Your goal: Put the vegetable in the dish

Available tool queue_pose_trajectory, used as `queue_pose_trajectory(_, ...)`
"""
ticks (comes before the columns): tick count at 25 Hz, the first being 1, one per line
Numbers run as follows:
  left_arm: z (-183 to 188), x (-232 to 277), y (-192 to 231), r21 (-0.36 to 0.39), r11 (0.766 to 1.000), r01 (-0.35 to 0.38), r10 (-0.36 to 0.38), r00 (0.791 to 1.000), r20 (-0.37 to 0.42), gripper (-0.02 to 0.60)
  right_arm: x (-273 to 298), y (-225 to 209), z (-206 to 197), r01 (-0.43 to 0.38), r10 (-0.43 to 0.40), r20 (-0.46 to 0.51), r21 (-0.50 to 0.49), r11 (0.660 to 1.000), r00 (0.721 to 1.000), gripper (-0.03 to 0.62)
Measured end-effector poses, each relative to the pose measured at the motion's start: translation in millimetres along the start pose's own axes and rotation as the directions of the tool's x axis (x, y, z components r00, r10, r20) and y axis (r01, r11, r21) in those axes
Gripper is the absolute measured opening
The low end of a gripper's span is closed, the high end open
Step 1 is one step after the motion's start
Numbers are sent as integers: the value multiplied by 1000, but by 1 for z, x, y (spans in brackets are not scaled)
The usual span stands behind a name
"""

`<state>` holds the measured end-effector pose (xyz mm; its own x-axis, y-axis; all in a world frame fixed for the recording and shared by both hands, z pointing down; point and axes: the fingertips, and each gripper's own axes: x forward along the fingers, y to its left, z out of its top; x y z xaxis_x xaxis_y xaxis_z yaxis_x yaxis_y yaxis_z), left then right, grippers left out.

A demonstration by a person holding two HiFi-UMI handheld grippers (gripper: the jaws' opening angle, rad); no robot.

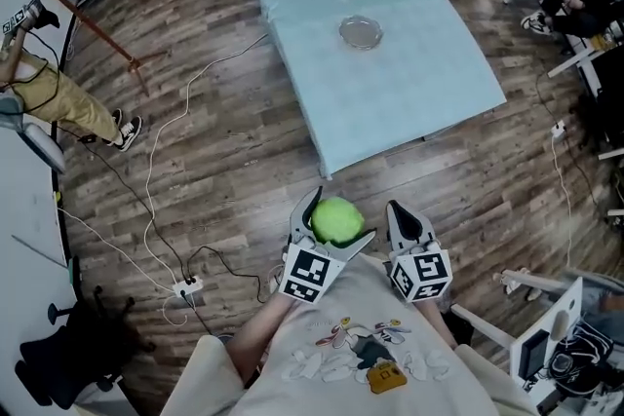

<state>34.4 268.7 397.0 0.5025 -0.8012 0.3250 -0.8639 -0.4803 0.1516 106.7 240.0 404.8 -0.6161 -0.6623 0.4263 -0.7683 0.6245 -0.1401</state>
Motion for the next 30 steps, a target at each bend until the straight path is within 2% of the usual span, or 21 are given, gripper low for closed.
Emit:
queue_pose_trajectory(2,3,-7,21,-3,1000,8,-8,1000,15,552,17,11,4,13,-13,4,0,1000,1000,18)
queue_pose_trajectory(5,3,-8,47,-53,998,19,-17,999,29,552,35,30,6,-7,6,-20,-46,999,1000,18)
queue_pose_trajectory(9,6,-4,55,-77,997,31,-28,999,36,552,41,39,10,-17,12,-50,-109,994,999,18)
queue_pose_trajectory(12,7,-3,67,-110,994,3,3,998,56,552,53,35,22,-13,10,-38,-98,995,999,18)
queue_pose_trajectory(15,5,0,75,-131,991,-7,13,999,45,552,64,34,25,-12,9,-32,-88,996,999,18)
queue_pose_trajectory(19,9,11,79,-80,997,-8,10,1000,23,552,80,19,26,0,-2,-28,-57,998,1000,18)
queue_pose_trajectory(25,20,41,107,-63,996,-62,61,998,-13,552,118,-2,46,-57,56,-14,-59,997,998,18)
queue_pose_trajectory(30,40,85,133,-105,987,-119,117,993,-25,552,144,-45,71,-69,69,-4,-46,997,998,18)
